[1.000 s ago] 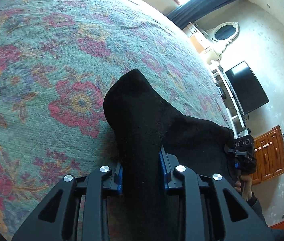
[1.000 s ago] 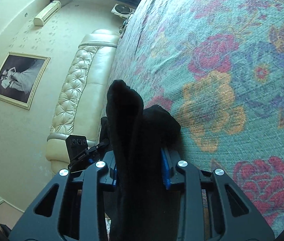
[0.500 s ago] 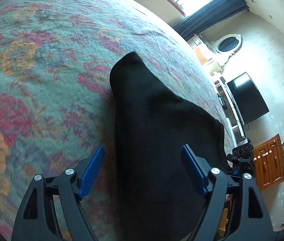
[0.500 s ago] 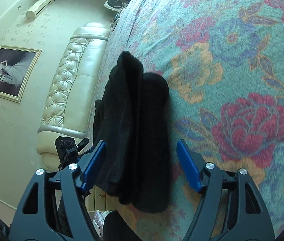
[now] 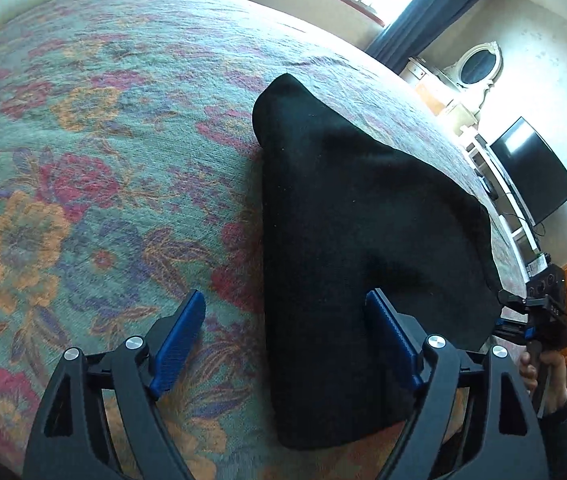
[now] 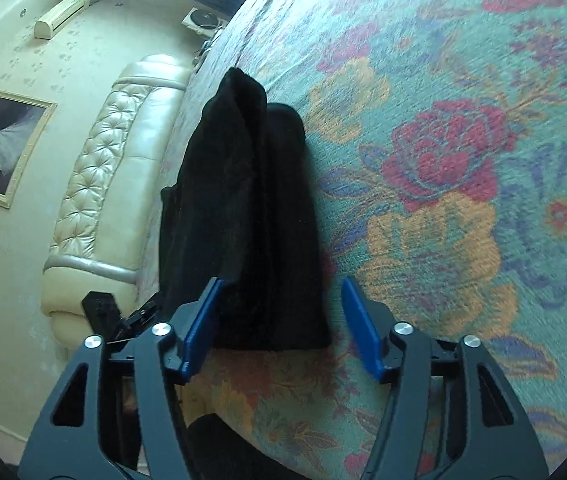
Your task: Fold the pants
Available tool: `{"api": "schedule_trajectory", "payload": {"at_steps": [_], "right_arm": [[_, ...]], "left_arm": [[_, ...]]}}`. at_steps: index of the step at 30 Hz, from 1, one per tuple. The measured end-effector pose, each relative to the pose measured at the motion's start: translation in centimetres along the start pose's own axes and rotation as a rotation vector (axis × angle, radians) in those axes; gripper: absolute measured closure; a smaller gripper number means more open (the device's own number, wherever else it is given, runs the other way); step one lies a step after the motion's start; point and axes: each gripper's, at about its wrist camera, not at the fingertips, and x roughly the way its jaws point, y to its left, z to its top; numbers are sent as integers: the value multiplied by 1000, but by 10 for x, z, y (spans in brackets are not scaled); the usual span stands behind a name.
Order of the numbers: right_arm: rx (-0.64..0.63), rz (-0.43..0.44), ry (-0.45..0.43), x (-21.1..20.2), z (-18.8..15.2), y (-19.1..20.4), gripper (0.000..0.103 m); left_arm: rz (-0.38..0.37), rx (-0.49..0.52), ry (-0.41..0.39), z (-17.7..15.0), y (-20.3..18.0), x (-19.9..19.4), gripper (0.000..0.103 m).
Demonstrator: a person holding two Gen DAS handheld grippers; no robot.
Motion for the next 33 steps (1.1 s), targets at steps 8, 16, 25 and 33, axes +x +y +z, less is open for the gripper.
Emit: {"api": "schedule_trajectory", "payload": {"at_steps": [8,16,25,33], "right_arm": [[-318,-477,-163,-12,-82,85,15],[-467,-574,-189,-6,-129,119,15],[-466,-585,-202,-13,-140,121,12],[-483,-585,-201,-12,-146,127,12]], "left_arm": [[311,160,-130,-51,-67,-46,17],[370,182,-192,-92,-93,-66,17],[369,180,-176,-108,-91,-74,17],[342,174,-144,-108,-91,-69,17]]}}
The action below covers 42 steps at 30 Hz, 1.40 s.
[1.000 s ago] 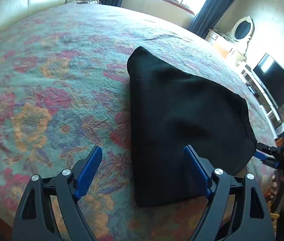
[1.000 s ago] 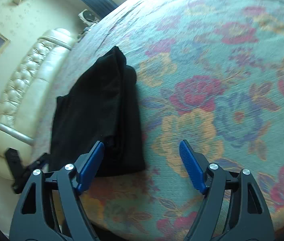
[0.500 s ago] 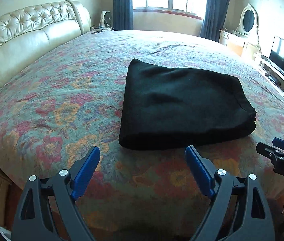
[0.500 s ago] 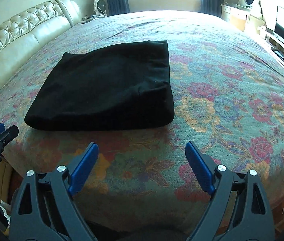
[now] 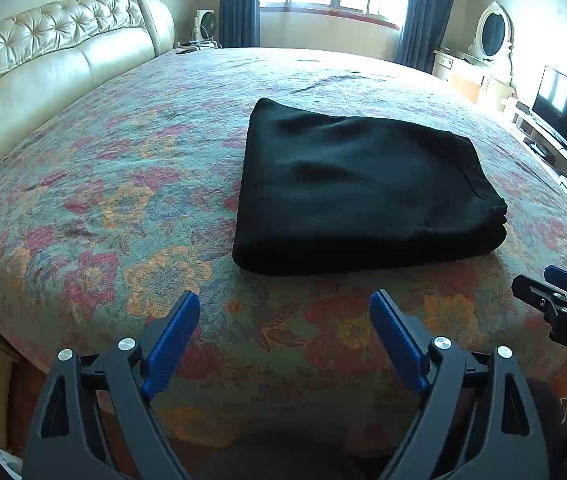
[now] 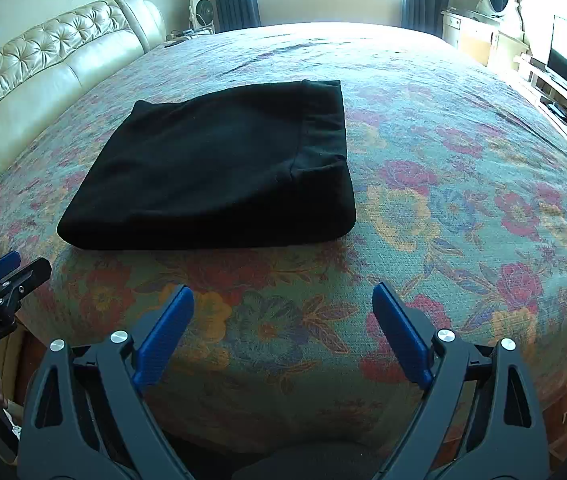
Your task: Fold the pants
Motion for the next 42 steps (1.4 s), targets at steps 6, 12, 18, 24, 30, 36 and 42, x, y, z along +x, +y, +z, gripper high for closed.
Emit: {"api": "schedule_trajectory", "payload": {"at_steps": [6,12,18,24,30,36,42], "right_arm": [[5,-3,1,0,0,0,12],[4,-3,-1,-1,0,1,12],[4,1,7,0,-2,3,12],[3,4,12,2,-3,3,12],[5,7,13,2,-4,4,12],[4,9,14,2,-4,5,12],[7,9,14,2,-5,5,12]], "left_arm": [[-2,-3,14,0,-1,2,17],[-4,-8,12,1,-1,1,17],[-9,-10,13,1,0,1,17],[-18,-19,5,3,-1,-1,17],[13,-10,4,6,-1,-2,17],[17,14,3,5,-6,-3,17],[22,59,-9,5,-12,-4,17]]}}
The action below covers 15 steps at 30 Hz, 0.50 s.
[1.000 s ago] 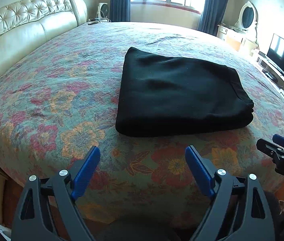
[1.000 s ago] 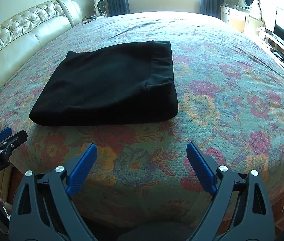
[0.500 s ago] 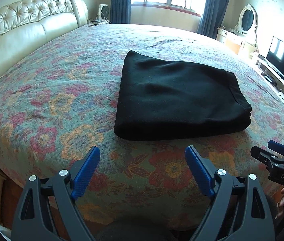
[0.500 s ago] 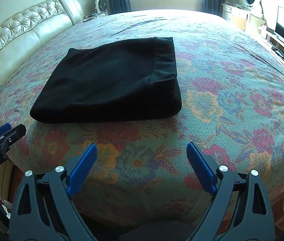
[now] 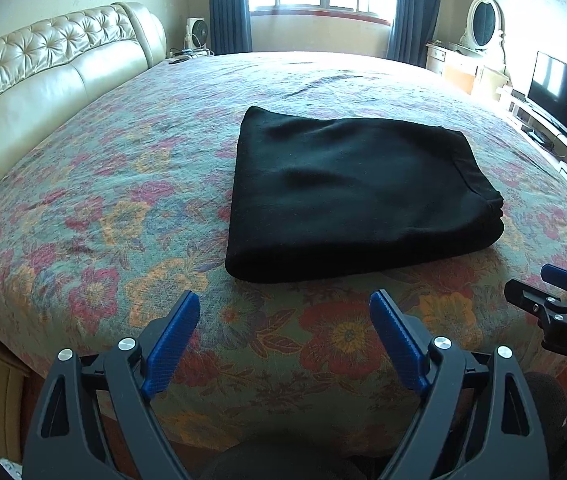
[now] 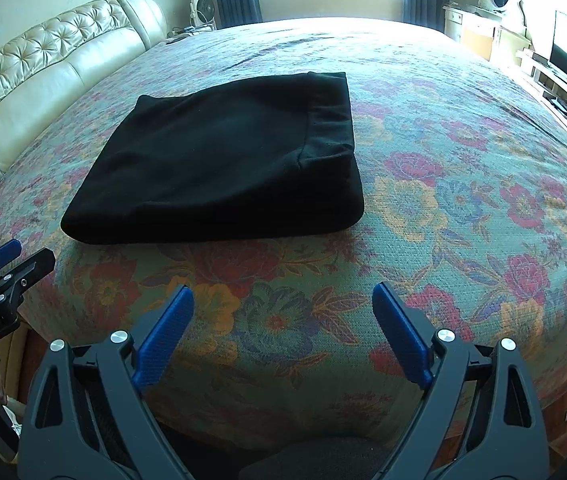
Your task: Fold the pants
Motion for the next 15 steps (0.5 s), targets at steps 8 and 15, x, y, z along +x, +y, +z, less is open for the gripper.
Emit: {"api": "schedule_trajectory", "payload": {"at_steps": [8,15], "right_arm": [[2,1,-1,0,0,-1,12],[7,1,-1,0,0,-3,12]], "left_arm": [[-3,-19,0,2,0,0,17],[-82,-80,-12,3,0,-2,17]]}}
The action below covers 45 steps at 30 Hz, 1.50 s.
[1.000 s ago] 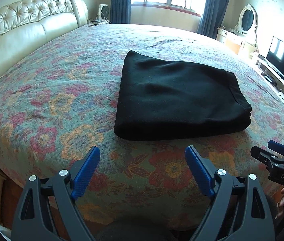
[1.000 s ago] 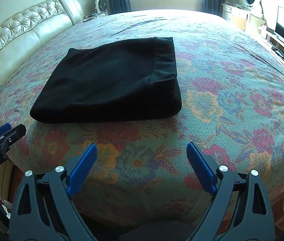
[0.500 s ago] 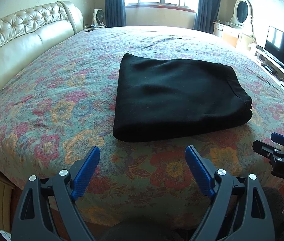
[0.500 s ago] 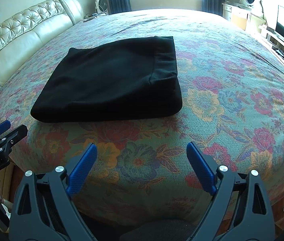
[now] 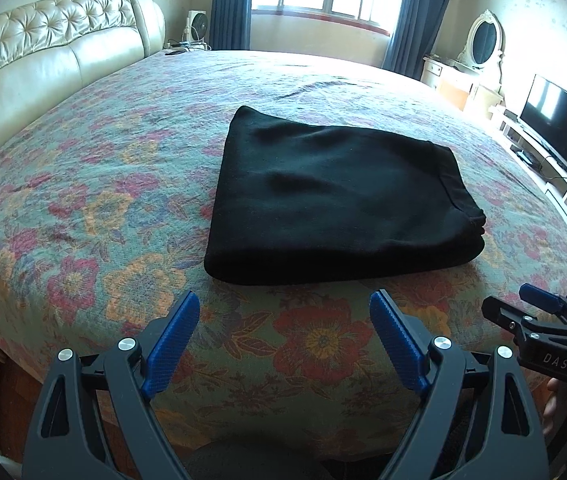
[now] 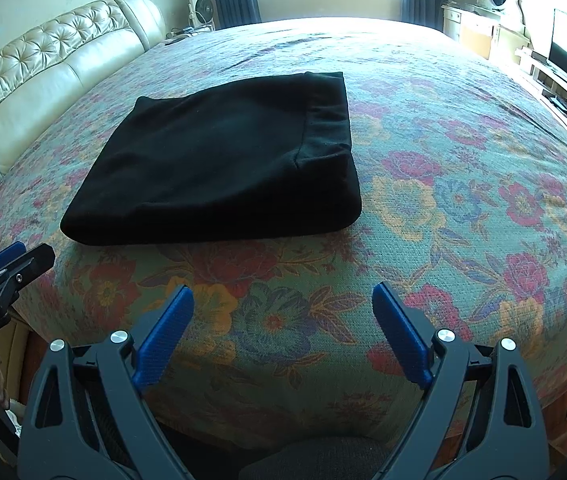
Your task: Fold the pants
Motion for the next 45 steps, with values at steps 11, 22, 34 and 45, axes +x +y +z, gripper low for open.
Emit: {"api": "schedule_trajectory", "payload": {"at_steps": [11,22,34,45], "right_arm": [[10,6,5,2,1,-7,12],[8,15,16,5,1,-7,12],[3,19,22,7,-2,-4,12],[34,4,-19,-2,13,-25,12]], "left_arm": [[-3,-71,52,6,0,7,16],[-53,20,65,1,-13,9,16],[135,62,-72,6,-12,-7,11],[14,42,-62,26,4,-8,11]]}}
